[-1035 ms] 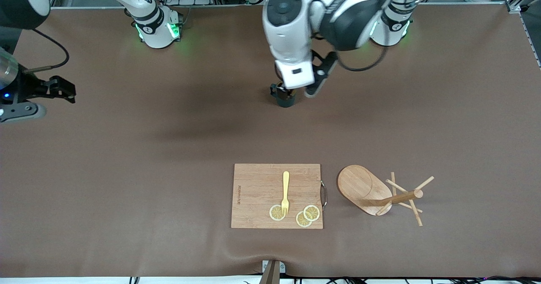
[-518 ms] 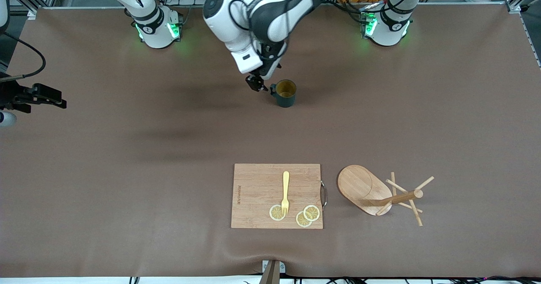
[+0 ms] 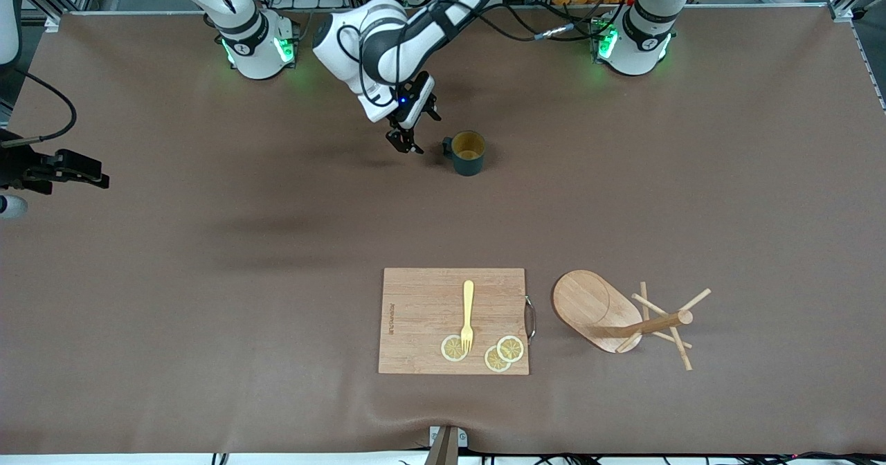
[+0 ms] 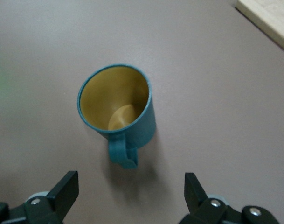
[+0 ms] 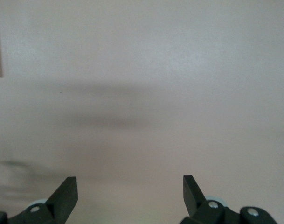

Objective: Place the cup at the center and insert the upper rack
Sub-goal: 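Grasp the teal mug handle with the left gripper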

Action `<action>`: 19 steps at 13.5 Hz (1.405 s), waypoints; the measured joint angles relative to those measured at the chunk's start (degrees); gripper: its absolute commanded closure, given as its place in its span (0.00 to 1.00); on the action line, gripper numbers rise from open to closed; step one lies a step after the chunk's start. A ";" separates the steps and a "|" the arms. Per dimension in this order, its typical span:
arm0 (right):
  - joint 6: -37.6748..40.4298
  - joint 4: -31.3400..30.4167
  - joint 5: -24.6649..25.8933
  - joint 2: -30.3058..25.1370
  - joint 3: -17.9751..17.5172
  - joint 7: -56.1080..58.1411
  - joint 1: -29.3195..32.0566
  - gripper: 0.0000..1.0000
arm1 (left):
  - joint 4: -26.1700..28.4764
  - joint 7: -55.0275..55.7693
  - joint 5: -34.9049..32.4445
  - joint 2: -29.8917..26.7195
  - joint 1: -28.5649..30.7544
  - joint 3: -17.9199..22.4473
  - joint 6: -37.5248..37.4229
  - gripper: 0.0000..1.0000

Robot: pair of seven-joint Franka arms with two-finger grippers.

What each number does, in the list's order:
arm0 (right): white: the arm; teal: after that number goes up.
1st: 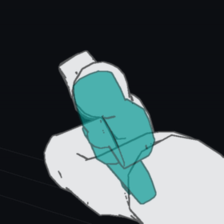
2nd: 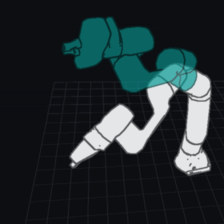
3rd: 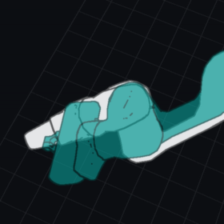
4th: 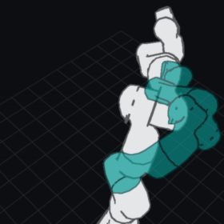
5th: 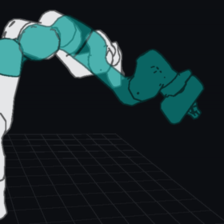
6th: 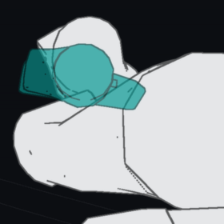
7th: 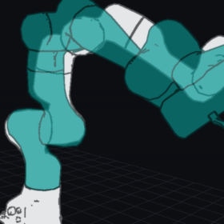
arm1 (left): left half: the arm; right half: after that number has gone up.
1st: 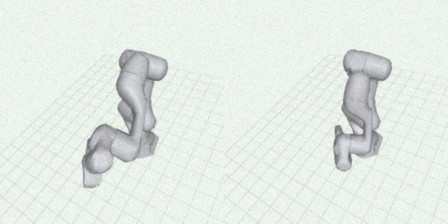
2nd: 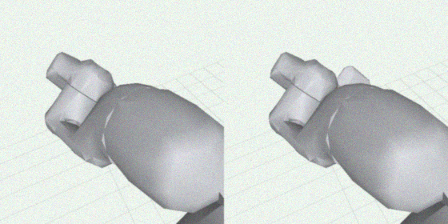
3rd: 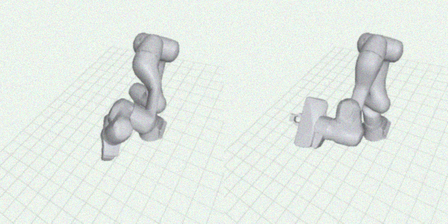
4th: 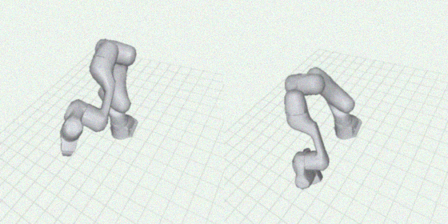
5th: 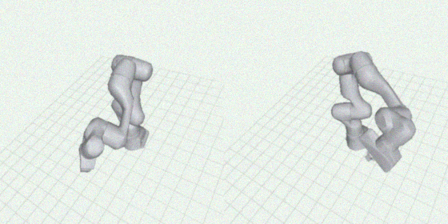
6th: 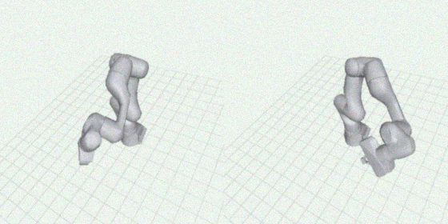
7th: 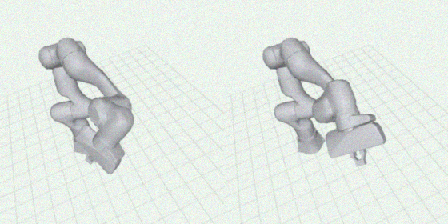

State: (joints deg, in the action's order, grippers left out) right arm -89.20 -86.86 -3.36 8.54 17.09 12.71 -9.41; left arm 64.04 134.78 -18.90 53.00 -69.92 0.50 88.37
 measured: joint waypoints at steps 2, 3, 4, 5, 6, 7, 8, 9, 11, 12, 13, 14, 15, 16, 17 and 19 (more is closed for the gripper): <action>-0.44 -0.01 -0.16 0.08 -0.01 -0.02 -0.01 0.00 | -0.54 0.15 -0.90 2.45 -0.46 0.04 -1.52 0.00; -0.44 -0.04 -0.23 0.11 -0.01 -0.02 -0.01 0.00 | -0.65 0.22 -1.16 3.39 -0.45 0.09 -1.98 0.00; -0.44 -0.05 -0.28 0.15 -0.01 -0.02 -0.01 0.00 | -0.75 0.48 -1.31 4.12 -0.44 0.19 -2.12 0.00; -0.44 -0.06 -0.34 0.18 -0.02 -0.02 -0.01 0.00 | -0.83 0.99 -1.32 4.67 -0.43 0.24 -2.16 0.00; -0.44 -0.06 -0.40 0.20 -0.02 -0.02 -0.01 0.00 | -0.91 1.60 -1.32 5.06 -0.43 0.24 -2.23 0.00; -0.44 -0.06 -0.46 0.22 -0.02 -0.02 -0.01 0.00 | -0.97 1.91 -1.32 5.29 -0.44 0.24 -2.41 0.00; -0.44 -0.06 -0.51 0.23 -0.02 -0.02 -0.01 0.00 | -1.00 2.10 -1.32 5.39 -0.44 0.26 -2.70 0.07; -0.44 -0.06 -0.55 0.23 -0.02 -0.02 -0.01 0.00 | -1.01 2.19 -1.32 5.40 -0.44 0.35 -2.93 0.12; -0.44 -0.06 -0.61 0.25 -0.04 -0.02 -0.03 0.00 | -1.02 2.21 -1.36 5.48 -0.40 0.65 -3.08 0.17; -0.43 -0.06 -0.64 0.26 -0.05 -0.02 -0.04 0.00 | -1.02 2.22 -1.37 5.54 -0.36 0.76 -3.12 0.22; -0.43 -0.06 -0.69 0.26 -0.05 -0.02 -0.04 0.00 | -1.02 2.22 -1.37 5.60 -0.31 0.84 -3.17 0.30; -0.46 -0.06 -0.74 0.26 -0.08 -0.02 -0.06 0.00 | -1.02 2.22 -1.37 5.63 -0.26 0.89 -3.19 0.41; -0.51 -0.06 -0.77 0.27 -0.13 -0.02 -0.08 0.00 | -1.02 2.22 -1.37 5.65 -0.22 0.90 -3.19 0.57; -0.57 -0.06 -0.78 0.27 -0.19 -0.02 -0.11 0.00 | -1.02 2.22 -1.37 5.67 -0.19 0.90 -3.19 0.78; -0.60 -0.06 -0.80 0.27 -0.23 -0.02 -0.12 0.00 | -1.02 2.22 -1.37 5.67 -0.13 0.89 -3.19 0.91; -0.74 -0.06 -0.81 0.26 -0.24 -0.02 -0.13 0.00 | -1.02 2.22 -1.37 5.67 0.10 0.84 -3.19 1.00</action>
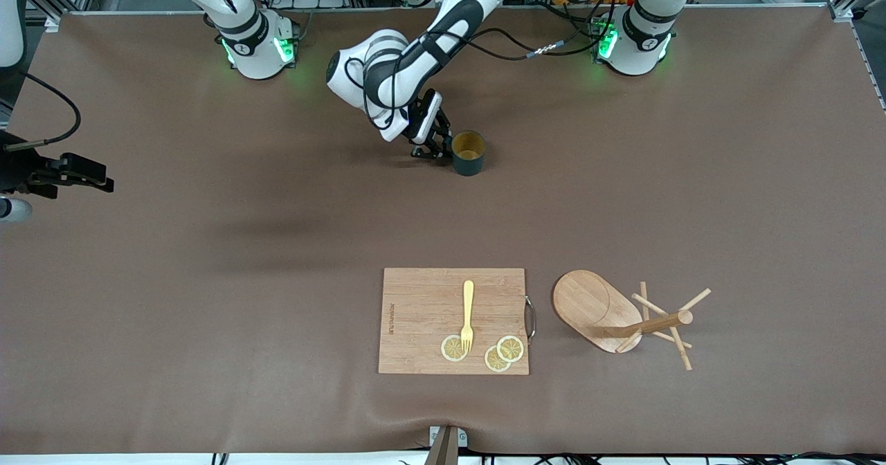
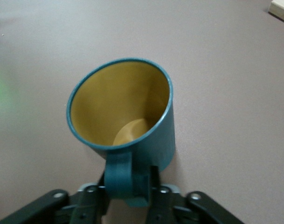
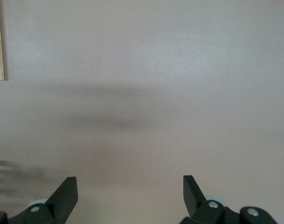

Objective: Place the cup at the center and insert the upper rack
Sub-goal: 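Grasp the teal mug handle with the left gripper, then lift the mug with the left gripper toward the wooden mug tree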

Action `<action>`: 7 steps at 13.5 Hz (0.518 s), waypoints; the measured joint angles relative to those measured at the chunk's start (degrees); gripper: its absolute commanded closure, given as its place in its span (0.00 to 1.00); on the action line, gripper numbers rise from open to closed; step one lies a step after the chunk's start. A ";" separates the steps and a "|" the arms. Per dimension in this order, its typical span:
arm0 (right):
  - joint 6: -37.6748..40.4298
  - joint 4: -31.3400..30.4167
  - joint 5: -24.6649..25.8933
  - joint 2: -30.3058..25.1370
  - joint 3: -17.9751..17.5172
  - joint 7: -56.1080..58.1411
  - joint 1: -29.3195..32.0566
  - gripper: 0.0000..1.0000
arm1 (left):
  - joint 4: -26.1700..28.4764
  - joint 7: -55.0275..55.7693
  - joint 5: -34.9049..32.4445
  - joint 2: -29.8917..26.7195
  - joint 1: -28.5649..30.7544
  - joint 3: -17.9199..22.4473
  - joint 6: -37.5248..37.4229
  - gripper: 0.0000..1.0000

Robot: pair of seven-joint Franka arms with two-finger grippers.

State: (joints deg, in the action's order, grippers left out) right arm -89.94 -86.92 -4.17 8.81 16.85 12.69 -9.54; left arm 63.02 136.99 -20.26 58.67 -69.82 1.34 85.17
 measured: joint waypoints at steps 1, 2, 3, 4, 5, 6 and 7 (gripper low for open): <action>-0.13 0.03 0.00 0.00 0.01 0.00 0.00 0.00 | -0.01 -0.01 0.00 0.00 0.15 -0.03 0.00 1.00; -0.25 0.11 -0.01 -0.01 0.01 0.00 0.00 0.00 | -0.03 -0.01 0.00 0.00 0.32 -0.09 0.00 1.00; -0.61 0.25 -0.02 -0.03 0.01 0.00 0.00 0.00 | -0.14 -0.01 0.00 0.00 0.51 -0.17 0.01 1.00; -1.49 0.41 -0.02 -0.12 -0.02 0.00 0.00 0.00 | -0.41 -0.01 0.00 0.00 0.74 -0.29 0.04 1.00; -2.42 0.60 -0.02 -0.33 -0.11 0.00 -0.02 0.00 | -0.93 -0.02 0.00 -0.02 0.93 -0.38 0.08 1.00; -2.61 0.77 -0.02 -0.56 -0.23 0.00 -0.02 0.00 | -1.53 -0.02 0.00 -0.13 1.10 -0.40 0.30 1.00; -2.61 0.83 -0.02 -0.82 -0.30 0.00 -0.02 0.00 | -2.13 -0.02 0.00 -0.51 1.37 -0.45 1.03 1.00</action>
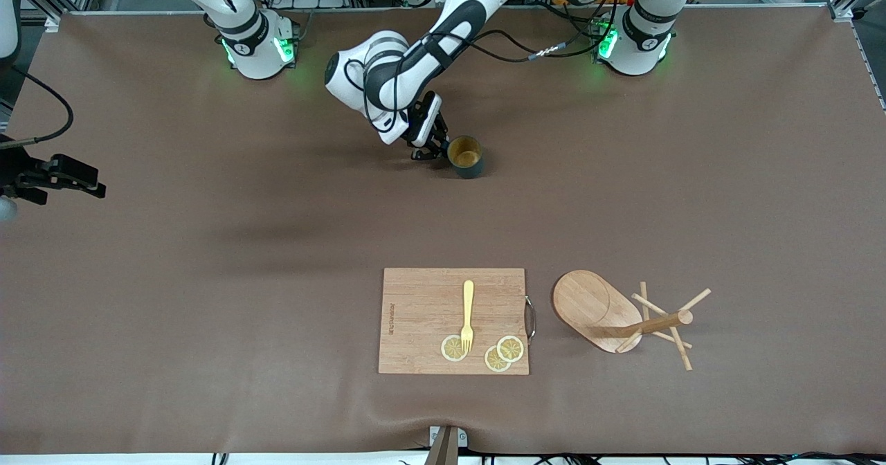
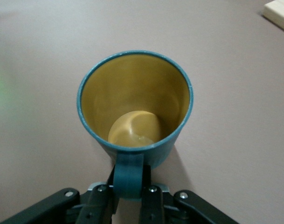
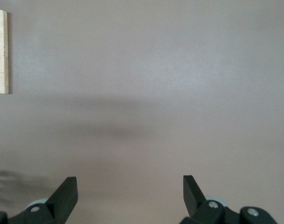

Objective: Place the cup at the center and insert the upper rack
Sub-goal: 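Lift the mug with the left gripper toward the wooden mug tree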

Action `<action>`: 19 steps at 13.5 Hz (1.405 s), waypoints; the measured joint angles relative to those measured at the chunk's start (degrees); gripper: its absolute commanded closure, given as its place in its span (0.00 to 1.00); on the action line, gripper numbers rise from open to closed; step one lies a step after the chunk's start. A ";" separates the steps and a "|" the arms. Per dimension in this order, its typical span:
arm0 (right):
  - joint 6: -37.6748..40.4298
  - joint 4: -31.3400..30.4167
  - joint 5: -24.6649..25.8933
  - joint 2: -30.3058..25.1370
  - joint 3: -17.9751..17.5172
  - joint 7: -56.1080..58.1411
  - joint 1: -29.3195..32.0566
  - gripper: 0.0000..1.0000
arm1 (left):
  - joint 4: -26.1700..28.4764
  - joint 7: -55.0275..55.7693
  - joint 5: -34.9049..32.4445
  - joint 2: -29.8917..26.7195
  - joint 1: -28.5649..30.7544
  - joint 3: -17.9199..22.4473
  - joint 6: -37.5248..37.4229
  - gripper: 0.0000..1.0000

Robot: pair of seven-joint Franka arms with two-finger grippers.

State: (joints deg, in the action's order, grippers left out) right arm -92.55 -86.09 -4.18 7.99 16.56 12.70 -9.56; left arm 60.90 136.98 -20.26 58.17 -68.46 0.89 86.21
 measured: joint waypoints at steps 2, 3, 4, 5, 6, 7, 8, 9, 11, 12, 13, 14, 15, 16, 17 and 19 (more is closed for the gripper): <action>0.00 0.06 0.04 -0.34 -0.03 0.00 0.01 0.00 | -0.97 -0.13 0.00 -2.14 1.29 -0.37 2.43 1.00; 0.03 0.21 0.26 -0.41 -0.02 0.00 0.02 0.00 | -1.11 -0.96 0.06 -3.67 2.32 -0.56 3.34 1.00; 0.31 0.40 1.01 -0.48 -0.02 0.00 0.03 0.00 | -1.18 -2.26 0.50 -5.31 3.62 -0.67 4.30 1.00; 0.97 0.57 2.10 -0.55 -0.03 0.00 0.04 0.00 | -1.23 -3.31 1.63 -6.95 5.20 -0.69 5.70 1.00; 1.67 0.74 2.80 -0.59 -0.03 0.00 0.05 0.00 | -1.26 -4.17 3.14 -8.61 7.23 -0.83 7.39 1.00; 2.03 0.82 3.06 -0.61 -0.02 0.00 0.07 0.00 | -1.29 -5.12 4.42 -10.24 9.86 -1.59 8.94 1.00; 2.15 0.85 3.11 -0.61 -0.03 0.00 0.07 0.00 | -1.32 -6.40 4.97 -11.82 13.04 -3.43 10.04 1.00; 2.16 0.88 3.11 -0.61 -0.08 0.00 0.05 0.00 | -1.32 -7.81 5.25 -13.28 16.34 -5.66 10.62 1.00; 2.17 0.91 2.58 -0.61 -0.15 0.00 0.05 0.00 | -1.32 -10.38 6.96 -15.53 21.80 -8.81 12.06 1.00; 2.18 0.91 1.89 -0.61 -0.15 -0.01 0.05 0.00 | -1.30 -11.81 9.25 -16.43 24.08 -9.60 13.44 1.00; 2.24 0.90 1.44 -0.61 -0.14 -0.03 0.06 0.00 | -1.29 -13.59 12.72 -17.17 26.09 -9.83 15.09 1.00; 2.41 0.90 1.18 -0.61 -0.13 -0.05 0.06 0.00 | -1.27 -15.66 16.36 -17.71 27.92 -9.81 16.52 1.00; 2.80 0.90 1.09 -0.60 -0.12 -0.17 0.06 0.00 | -1.26 -17.70 19.38 -18.07 29.72 -9.81 17.82 1.00; 3.42 0.88 1.07 -0.60 -0.11 -0.49 0.08 0.00 | -1.27 -19.76 21.97 -18.43 31.58 -9.81 18.93 1.00; 3.80 0.87 1.06 -0.59 -0.10 -0.74 0.10 0.00 | -1.26 -22.19 24.82 -18.93 33.46 -9.77 19.59 1.00; 3.96 0.87 1.05 -0.57 -0.05 -0.86 0.14 0.00 | -1.26 -28.77 31.85 -20.38 37.97 -9.70 20.02 1.00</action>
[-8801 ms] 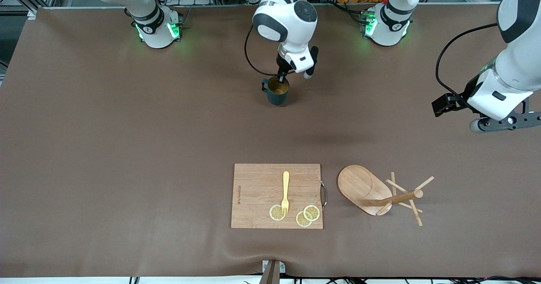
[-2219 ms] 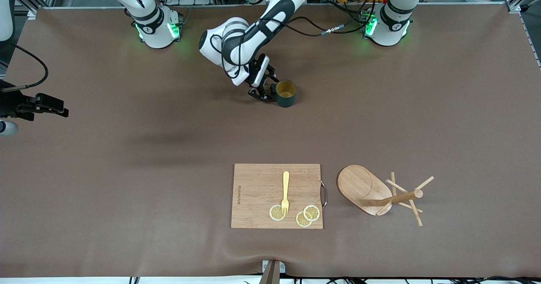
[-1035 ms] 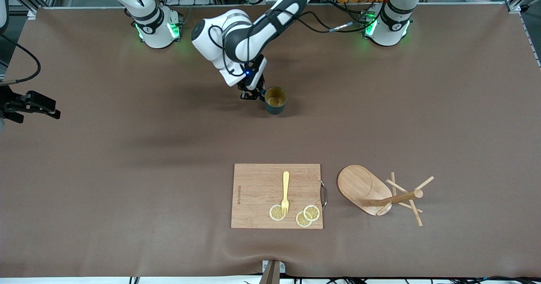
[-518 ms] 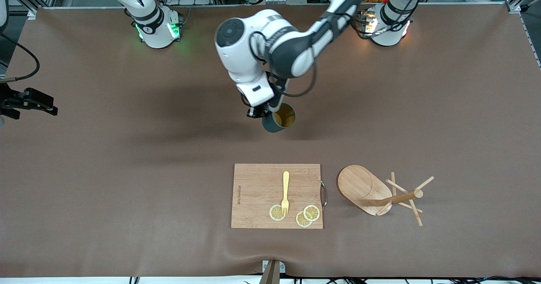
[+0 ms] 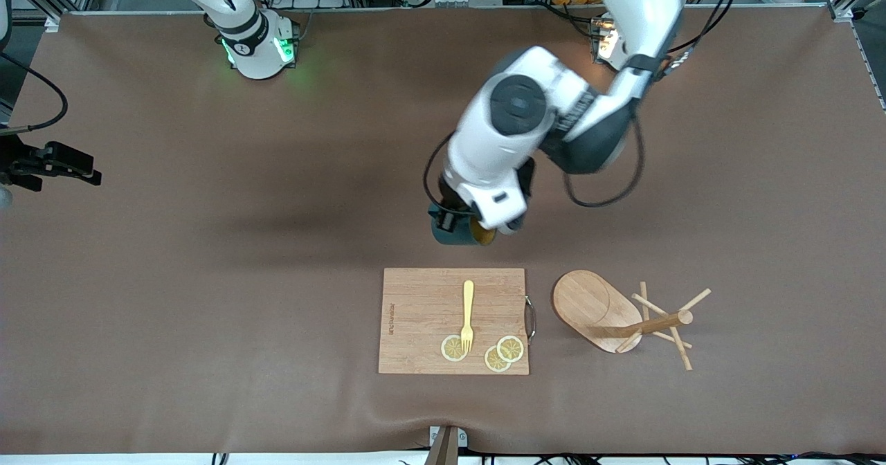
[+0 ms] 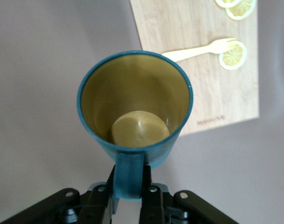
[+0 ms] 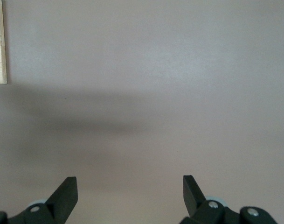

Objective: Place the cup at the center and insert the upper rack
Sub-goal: 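Lift the mug with the left gripper toward the wooden mug tree, then hang the mug onto a mug tree peg with the left gripper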

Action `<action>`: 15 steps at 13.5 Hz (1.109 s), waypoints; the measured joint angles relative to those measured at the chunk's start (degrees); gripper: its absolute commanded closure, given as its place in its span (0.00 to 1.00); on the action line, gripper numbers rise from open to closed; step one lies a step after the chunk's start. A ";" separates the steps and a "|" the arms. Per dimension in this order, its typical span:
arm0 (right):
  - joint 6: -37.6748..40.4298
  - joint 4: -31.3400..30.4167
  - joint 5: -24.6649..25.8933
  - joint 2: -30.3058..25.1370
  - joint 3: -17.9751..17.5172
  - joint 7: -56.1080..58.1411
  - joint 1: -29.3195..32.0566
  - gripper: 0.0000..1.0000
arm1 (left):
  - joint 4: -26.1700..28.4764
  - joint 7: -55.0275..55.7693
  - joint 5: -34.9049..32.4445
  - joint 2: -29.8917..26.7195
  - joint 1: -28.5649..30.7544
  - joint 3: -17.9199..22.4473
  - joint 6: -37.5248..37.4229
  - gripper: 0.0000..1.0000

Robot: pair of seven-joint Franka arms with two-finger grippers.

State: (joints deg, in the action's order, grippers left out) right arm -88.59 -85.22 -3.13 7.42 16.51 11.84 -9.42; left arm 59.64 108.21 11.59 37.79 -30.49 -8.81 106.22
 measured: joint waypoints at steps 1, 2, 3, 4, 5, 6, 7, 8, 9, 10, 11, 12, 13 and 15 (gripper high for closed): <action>0.00 0.00 0.00 0.00 0.05 -0.01 0.03 0.00 | 0.02 -4.31 4.00 -0.92 2.72 0.01 0.02 1.00; 0.01 0.00 0.00 0.01 0.10 -0.02 0.05 0.00 | 0.13 -8.53 7.56 -1.87 5.52 0.03 0.00 1.00; 0.01 0.00 -0.01 0.01 0.15 -0.02 0.15 0.00 | 0.31 -12.09 10.54 -2.65 8.24 0.02 -0.04 1.00; 0.01 0.00 0.00 0.01 0.20 -0.02 0.47 0.00 | 0.54 -15.30 13.33 -3.17 10.73 0.02 -0.07 1.00; 0.02 -0.01 -0.01 0.02 0.21 -0.02 1.18 0.00 | 0.63 -18.72 16.43 -3.35 12.95 -0.02 -0.09 1.00; 0.03 -0.03 -0.01 0.05 0.21 0.00 2.16 0.00 | 0.83 -22.12 20.09 -3.37 15.04 0.02 -0.12 1.00; 0.04 -0.05 -0.02 0.07 0.22 0.04 2.93 0.00 | 1.25 -25.01 23.76 -3.36 16.82 0.03 -0.12 1.00; 0.04 -0.05 -0.04 0.08 0.19 0.05 3.46 0.00 | 1.91 -27.99 27.55 -3.35 18.65 0.03 -0.12 1.00; 0.04 -0.05 -0.07 0.07 0.02 0.05 3.87 0.00 | 2.80 -30.81 31.11 -3.26 20.44 0.05 -0.13 1.00; 0.05 -0.06 -0.10 0.07 -0.74 0.05 4.56 0.00 | 3.84 -33.45 34.58 -3.11 22.32 0.06 -0.23 1.00; 0.05 -0.05 -0.12 0.08 -2.54 0.04 5.90 0.00 | 4.93 -36.26 37.72 -2.88 24.19 0.06 -0.76 1.00; 0.05 -0.05 -0.12 0.08 -4.73 0.00 7.45 0.00 | 5.83 -39.18 40.05 -2.57 25.89 0.04 -1.98 1.00; 0.05 -0.04 -0.12 0.08 -6.27 -0.02 8.46 0.00 | 6.41 -42.10 41.91 -2.14 27.43 0.02 -3.71 1.00; 0.02 -0.02 -0.12 0.07 -7.26 -0.05 8.85 0.00 | 6.96 -46.94 45.42 -0.88 30.06 0.02 -7.71 1.00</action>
State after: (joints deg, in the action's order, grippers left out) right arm -88.57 -85.25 -3.25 7.49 9.25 11.79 -0.57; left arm 66.60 61.26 57.01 36.91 -0.43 -8.78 98.51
